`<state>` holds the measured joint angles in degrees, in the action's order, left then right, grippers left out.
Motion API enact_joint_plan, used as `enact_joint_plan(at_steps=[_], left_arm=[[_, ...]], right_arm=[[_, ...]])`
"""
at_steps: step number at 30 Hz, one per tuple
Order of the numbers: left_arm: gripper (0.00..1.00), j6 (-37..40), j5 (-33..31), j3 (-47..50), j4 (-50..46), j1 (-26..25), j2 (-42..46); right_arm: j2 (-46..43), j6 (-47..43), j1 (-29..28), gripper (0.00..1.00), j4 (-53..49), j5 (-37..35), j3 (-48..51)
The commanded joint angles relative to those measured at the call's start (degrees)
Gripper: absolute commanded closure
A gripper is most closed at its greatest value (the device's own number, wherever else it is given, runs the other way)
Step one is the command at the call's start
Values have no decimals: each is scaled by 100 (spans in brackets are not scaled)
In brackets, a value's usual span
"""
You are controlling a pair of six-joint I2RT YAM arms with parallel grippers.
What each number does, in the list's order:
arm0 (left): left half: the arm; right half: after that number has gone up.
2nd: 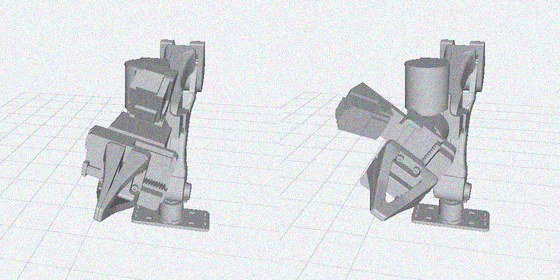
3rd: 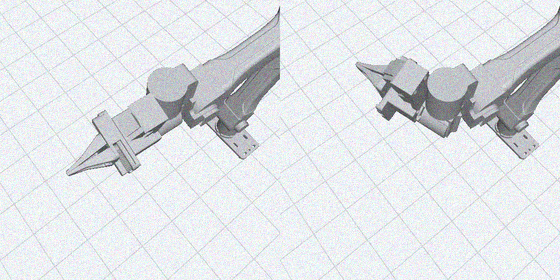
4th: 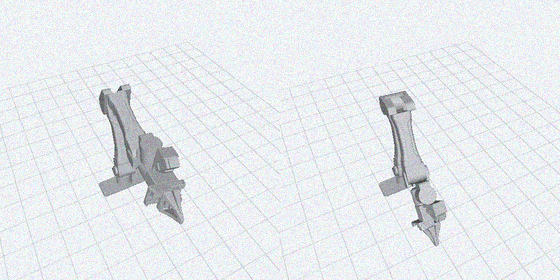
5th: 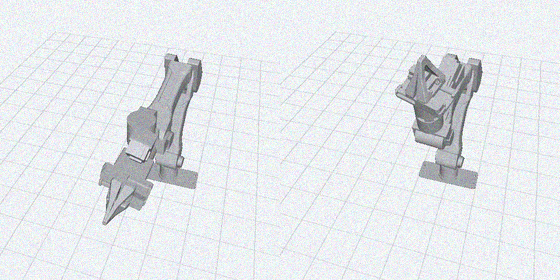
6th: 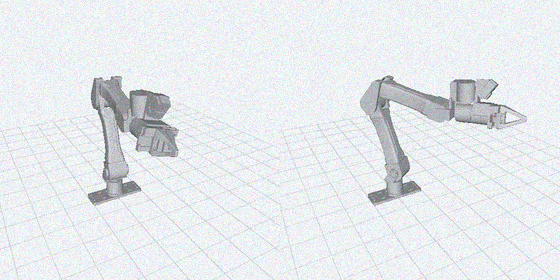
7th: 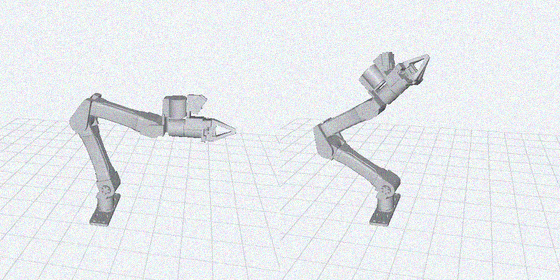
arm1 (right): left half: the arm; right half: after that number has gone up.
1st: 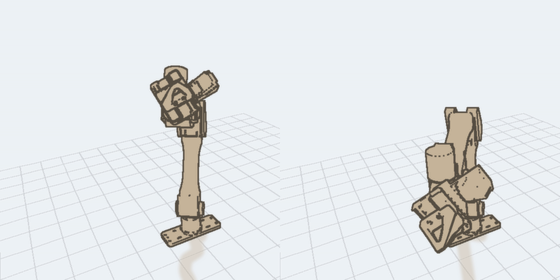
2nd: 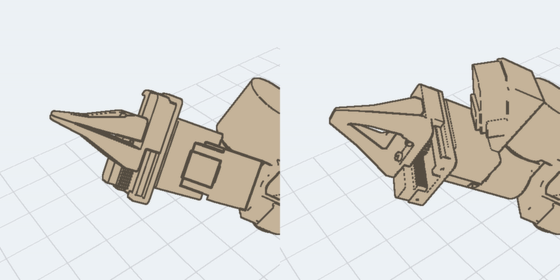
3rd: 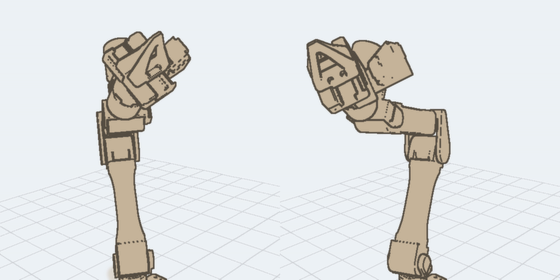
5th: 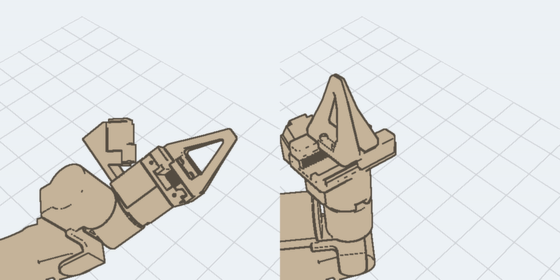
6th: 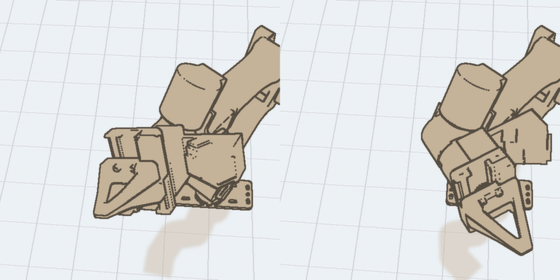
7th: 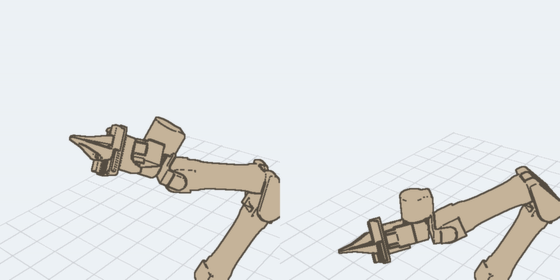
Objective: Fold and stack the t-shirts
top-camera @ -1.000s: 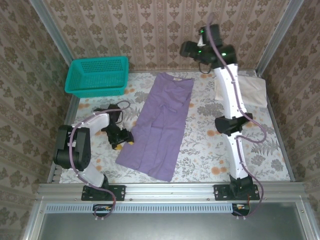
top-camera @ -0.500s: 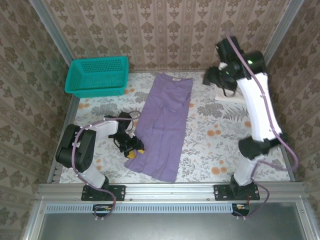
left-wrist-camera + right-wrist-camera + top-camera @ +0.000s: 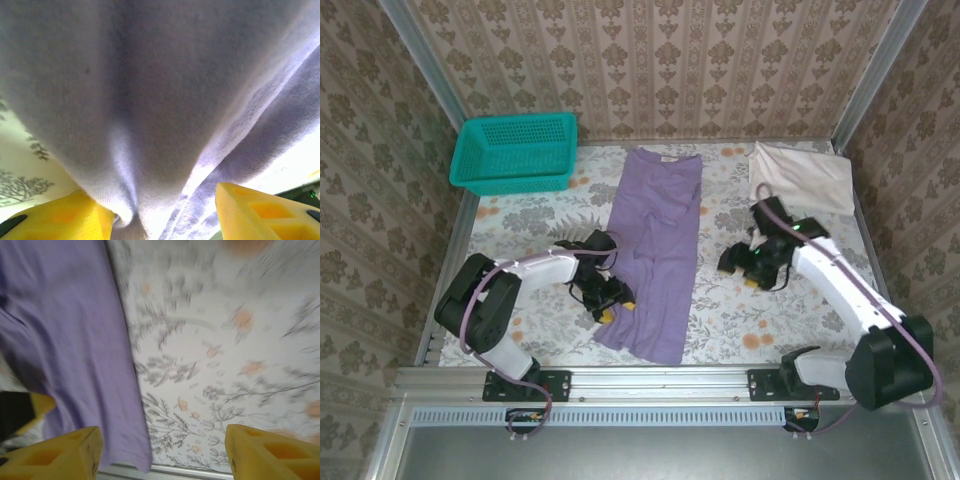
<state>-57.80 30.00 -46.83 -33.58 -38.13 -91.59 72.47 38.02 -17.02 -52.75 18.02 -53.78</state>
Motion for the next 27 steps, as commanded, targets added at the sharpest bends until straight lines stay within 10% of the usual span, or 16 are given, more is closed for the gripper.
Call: enact_joint_plan(at_steps=[1,6,18,27], left_arm=[[41,-606,-878,-193,-557,-193,364],[35,-505,-1574,67,-1430,-24,1185],[46,1657,-968,749,-2065,873,1679],[54,1787,-442,1084,-1579,895,1799]], right_arm=[[-9,453,-688,34,996,526,448],[137,927,-1374,36,1554,781,1084],[896,2889,-3338,43,3014,365,1647],[1017,3818,-4060,51,3081,-191,1747]])
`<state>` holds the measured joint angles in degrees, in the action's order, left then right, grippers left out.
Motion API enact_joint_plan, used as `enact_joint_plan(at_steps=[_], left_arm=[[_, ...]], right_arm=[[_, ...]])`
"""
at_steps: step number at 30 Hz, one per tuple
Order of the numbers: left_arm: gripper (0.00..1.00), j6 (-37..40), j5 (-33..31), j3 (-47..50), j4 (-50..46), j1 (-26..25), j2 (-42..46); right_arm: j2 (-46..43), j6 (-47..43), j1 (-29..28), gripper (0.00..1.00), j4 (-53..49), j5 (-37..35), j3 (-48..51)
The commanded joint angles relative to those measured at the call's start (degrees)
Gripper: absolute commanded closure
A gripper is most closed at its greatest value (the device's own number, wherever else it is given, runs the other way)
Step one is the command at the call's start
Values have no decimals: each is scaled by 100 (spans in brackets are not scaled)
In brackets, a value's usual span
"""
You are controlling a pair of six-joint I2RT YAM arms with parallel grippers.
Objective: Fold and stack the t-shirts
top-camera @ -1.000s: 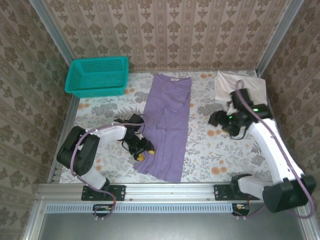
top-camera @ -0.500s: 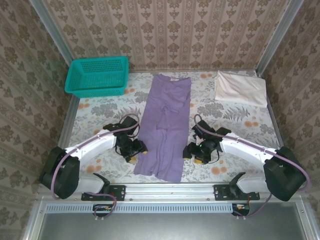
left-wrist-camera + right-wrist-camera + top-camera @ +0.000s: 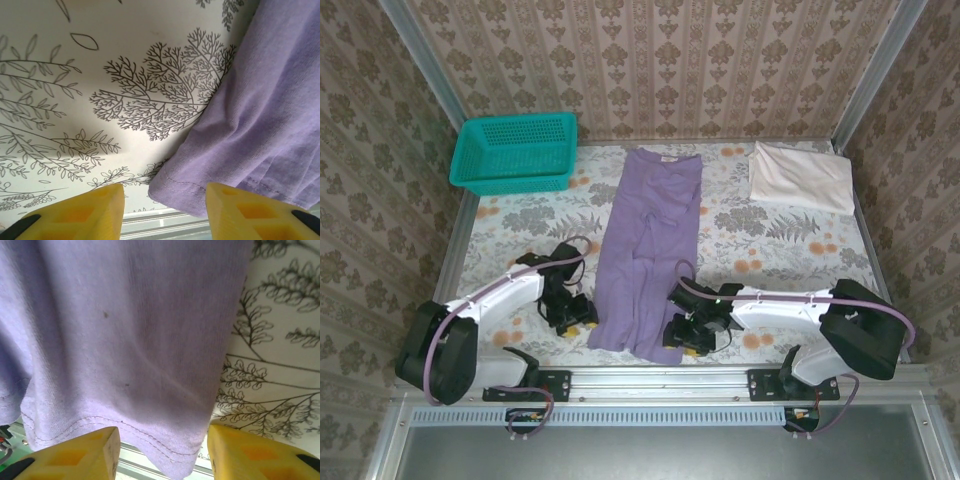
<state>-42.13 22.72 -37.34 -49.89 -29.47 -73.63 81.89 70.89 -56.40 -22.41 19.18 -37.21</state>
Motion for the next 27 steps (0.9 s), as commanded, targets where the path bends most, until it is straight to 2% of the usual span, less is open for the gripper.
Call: enact_joint_plan(at_steps=[1,8,14,17,20,25,27], left_arm=[[54,232,356,168,116,29,-19],[55,182,644,320,404,29,-72],[59,177,825,418,745,43,-396],[65,165,793,369,833,51,-529],[73,139,700,312,852,56,-558],[100,187,450,144,635,65,-618],[100,233,272,42,389,65,-540]], right_arm=[[69,586,-166,51,40,-338,91],[220,816,-380,58,289,-367,152],[378,950,-407,74,667,-305,253],[433,979,-407,77,823,-244,276],[429,985,-386,86,935,-230,325],[26,1085,-187,98,1100,-263,583],[-179,1085,-49,100,996,-294,671]])
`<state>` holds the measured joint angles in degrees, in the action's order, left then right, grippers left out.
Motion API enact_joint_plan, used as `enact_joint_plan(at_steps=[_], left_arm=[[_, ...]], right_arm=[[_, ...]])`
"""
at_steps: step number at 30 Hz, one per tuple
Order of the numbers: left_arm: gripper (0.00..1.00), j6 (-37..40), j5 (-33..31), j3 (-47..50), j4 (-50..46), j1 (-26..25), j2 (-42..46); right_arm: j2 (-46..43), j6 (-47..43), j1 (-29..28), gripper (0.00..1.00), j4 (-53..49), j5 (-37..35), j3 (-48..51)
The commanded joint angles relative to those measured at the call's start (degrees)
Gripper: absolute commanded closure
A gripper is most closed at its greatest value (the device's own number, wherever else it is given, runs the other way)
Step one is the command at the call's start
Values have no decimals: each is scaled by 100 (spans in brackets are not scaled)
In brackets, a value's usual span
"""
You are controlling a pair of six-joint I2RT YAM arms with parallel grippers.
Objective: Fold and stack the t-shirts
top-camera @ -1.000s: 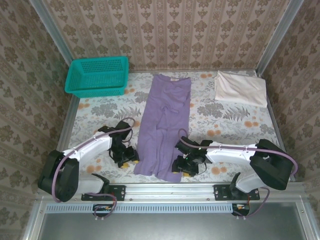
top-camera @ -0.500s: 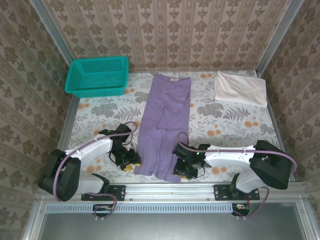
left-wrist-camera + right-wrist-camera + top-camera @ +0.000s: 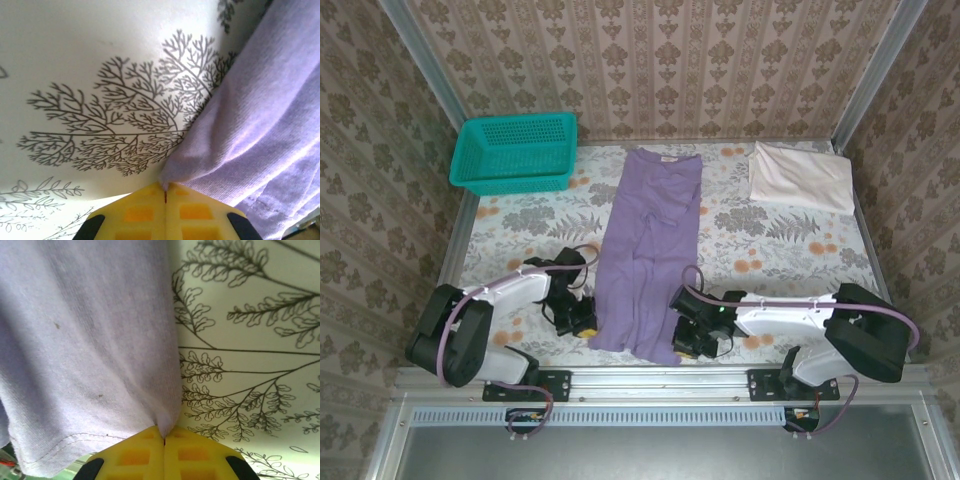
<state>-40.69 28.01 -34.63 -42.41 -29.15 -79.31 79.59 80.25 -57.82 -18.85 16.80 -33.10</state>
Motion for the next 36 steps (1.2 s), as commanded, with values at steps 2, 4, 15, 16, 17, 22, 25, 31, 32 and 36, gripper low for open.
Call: enact_joint_plan(at_steps=[2,4,15,16,17,22,25,31,32,36], left_arm=[[100,104,-438,-317,-651,33,226],[100,139,-658,-418,-1018,32,485],[100,83,-962,-520,-1989,23,1193],[100,113,-901,-518,-1982,25,1164],[100,137,-857,-531,-1969,27,1131],[100,255,-478,-874,-1914,104,1023],[100,254,-119,-1242,-1805,196,838],[100,296,282,-2392,-1615,593,-50],[100,278,423,-2572,-1554,666,-216],[100,371,626,-3717,-1579,910,-1041]], right_arm=[[-422,127,226,100,500,-65,361],[-781,101,362,100,310,-36,459],[-1932,529,382,100,-96,-4,970],[-1989,519,380,100,-204,-5,932],[-2029,518,393,100,-284,-18,900],[-2281,720,486,100,-198,-90,737],[-2436,638,896,100,-280,-98,465],[-2221,313,2234,100,-29,261,-131],[-2072,214,2424,100,5,348,-272],[-1172,-161,3036,100,36,625,-1137]])
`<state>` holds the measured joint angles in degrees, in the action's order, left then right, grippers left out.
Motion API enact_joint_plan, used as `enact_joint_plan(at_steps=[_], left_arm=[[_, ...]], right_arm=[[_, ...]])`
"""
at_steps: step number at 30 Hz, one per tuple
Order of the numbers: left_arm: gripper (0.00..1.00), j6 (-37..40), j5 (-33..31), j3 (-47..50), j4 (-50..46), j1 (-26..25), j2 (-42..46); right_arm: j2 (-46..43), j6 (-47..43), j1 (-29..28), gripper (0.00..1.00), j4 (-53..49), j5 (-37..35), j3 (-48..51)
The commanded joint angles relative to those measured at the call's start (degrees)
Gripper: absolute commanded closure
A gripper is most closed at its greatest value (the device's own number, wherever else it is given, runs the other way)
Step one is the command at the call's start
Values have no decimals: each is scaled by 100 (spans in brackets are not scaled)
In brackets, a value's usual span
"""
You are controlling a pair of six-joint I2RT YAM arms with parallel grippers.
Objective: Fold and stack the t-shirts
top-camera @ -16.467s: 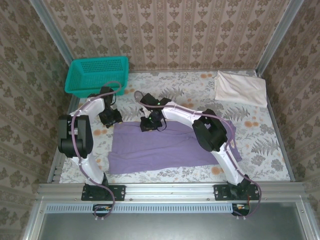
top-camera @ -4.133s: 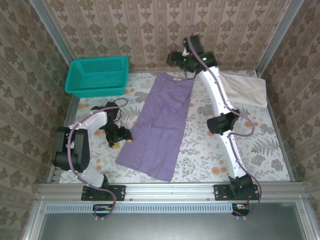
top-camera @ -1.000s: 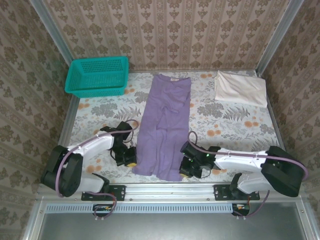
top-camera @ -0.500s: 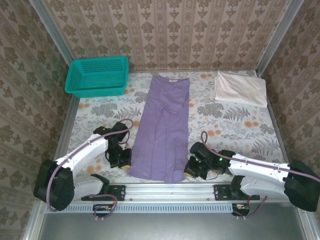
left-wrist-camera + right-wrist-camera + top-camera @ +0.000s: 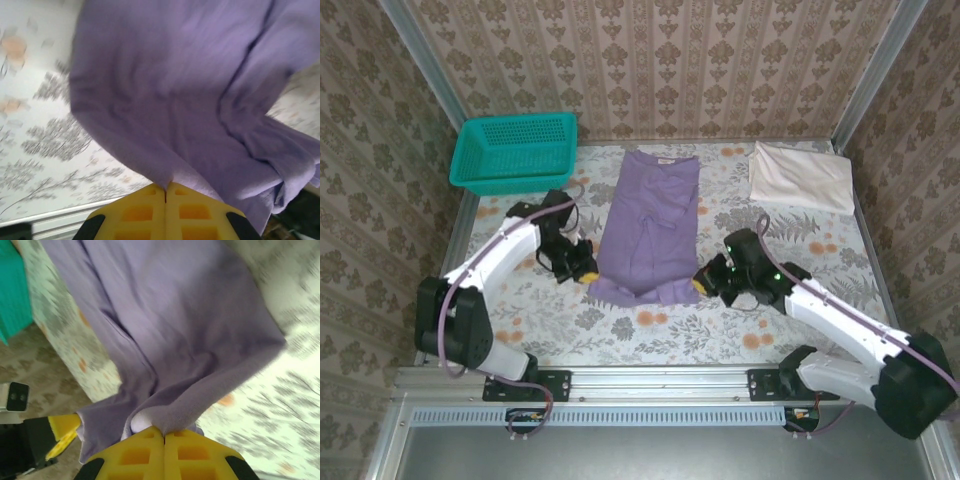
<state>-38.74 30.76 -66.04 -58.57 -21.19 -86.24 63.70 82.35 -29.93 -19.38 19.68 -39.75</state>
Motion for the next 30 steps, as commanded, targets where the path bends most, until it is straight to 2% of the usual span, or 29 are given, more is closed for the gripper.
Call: enact_joint_plan(at_steps=[1,10,17,18,20,21,23,25,27,30], left_arm=[[100,227,391,-905,-33,177,-616],[100,293,881,-3100,-85,483,-2840],[100,30,690,-4568,-171,674,-4269],[100,-41,460,-4716,-179,718,-4391],[87,-280,368,-4788,123,794,-4514],[86,-370,412,-4960,123,833,-4629],[83,-360,244,-5510,-235,868,-4878],[75,-346,4,-5863,-459,914,-4950],[73,-430,-147,-5837,-355,941,-4738],[63,-432,-406,-5632,-298,935,-4234]], right_arm=[[669,-405,366,100,172,439,-675],[2725,-986,1281,100,-182,640,-2423],[4173,-1256,1678,99,-503,749,-3408],[4358,-1256,1737,94,-482,771,-3531],[4747,-1320,1886,90,-596,859,-3839],[4889,-1354,1935,83,-647,845,-3996],[5089,-1415,2037,64,-828,815,-4288],[5165,-1618,2160,50,-1098,742,-4579],[5132,-1895,2284,47,-1422,696,-4783],[4769,-2155,2471,47,-1584,640,-4537]])
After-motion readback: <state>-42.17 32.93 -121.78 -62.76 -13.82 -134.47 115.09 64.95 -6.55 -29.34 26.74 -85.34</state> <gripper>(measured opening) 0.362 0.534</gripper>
